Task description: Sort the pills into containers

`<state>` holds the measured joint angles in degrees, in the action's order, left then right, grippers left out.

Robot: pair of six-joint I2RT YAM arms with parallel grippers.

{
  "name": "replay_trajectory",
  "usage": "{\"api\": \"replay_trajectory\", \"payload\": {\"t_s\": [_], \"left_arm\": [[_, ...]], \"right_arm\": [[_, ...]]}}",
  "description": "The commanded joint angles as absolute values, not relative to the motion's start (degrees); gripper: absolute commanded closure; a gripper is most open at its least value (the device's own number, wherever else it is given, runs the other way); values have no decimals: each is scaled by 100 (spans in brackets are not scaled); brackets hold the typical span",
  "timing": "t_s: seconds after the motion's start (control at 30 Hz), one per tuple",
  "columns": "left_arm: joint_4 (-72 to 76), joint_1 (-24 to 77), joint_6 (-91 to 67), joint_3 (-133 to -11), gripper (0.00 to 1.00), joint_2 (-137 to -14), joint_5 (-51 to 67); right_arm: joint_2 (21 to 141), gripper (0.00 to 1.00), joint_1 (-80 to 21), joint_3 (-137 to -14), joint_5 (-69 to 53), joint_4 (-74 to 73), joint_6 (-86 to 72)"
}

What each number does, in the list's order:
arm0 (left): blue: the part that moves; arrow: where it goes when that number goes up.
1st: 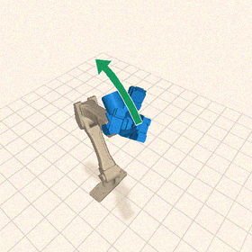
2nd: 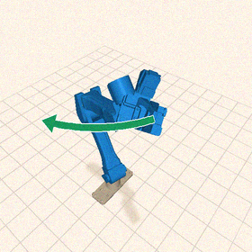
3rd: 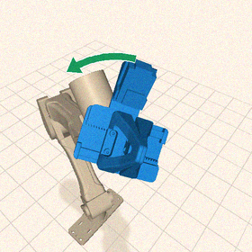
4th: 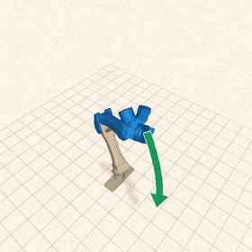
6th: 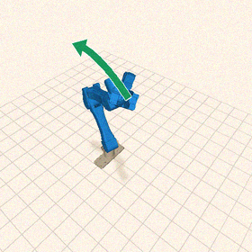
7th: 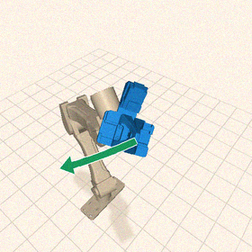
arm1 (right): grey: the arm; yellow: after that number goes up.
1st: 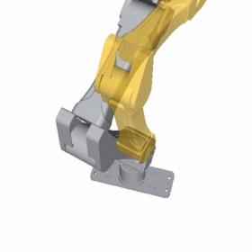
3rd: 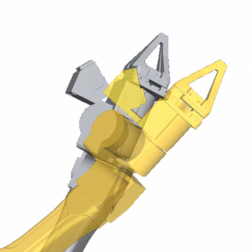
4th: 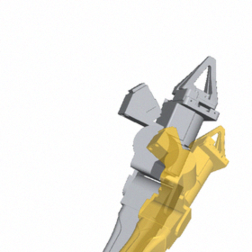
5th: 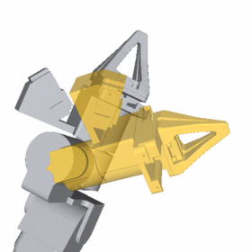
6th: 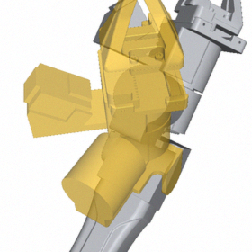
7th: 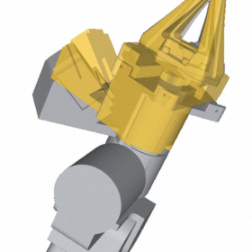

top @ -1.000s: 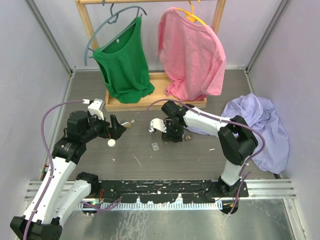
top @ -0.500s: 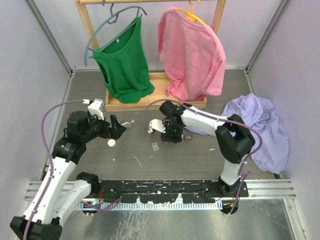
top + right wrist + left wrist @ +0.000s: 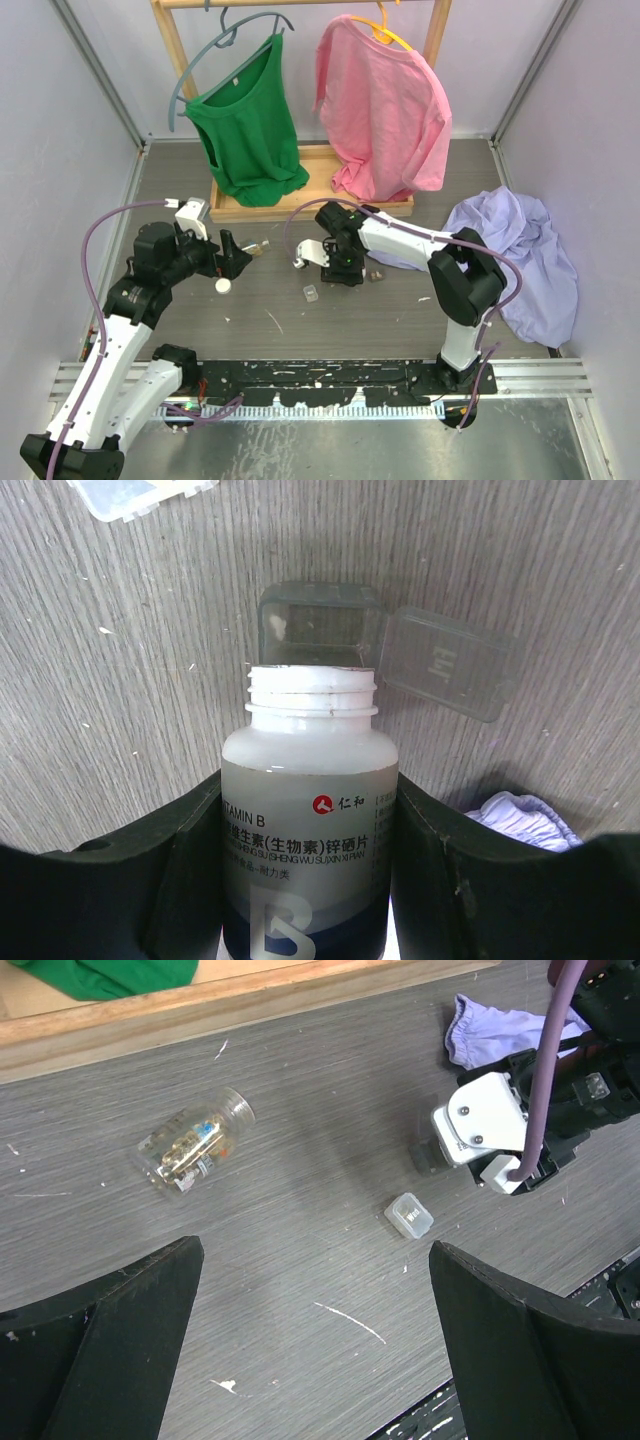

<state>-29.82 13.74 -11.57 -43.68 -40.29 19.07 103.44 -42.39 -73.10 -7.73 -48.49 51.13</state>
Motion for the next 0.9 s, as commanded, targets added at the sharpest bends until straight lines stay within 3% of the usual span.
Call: {"api": "replay_trajectory", "payload": {"t_s": [0.0, 0.87], "left_arm": [[-2694, 1362, -1202, -4386, 2, -3938, 1961], [-2689, 1362, -1200, -4381, 2, -3911, 1970]], "right_arm": [[10411, 99, -4293, -7584, -686, -5030, 5188], [10676, 99, -4377, -7941, -485, -5467, 5236]]}}
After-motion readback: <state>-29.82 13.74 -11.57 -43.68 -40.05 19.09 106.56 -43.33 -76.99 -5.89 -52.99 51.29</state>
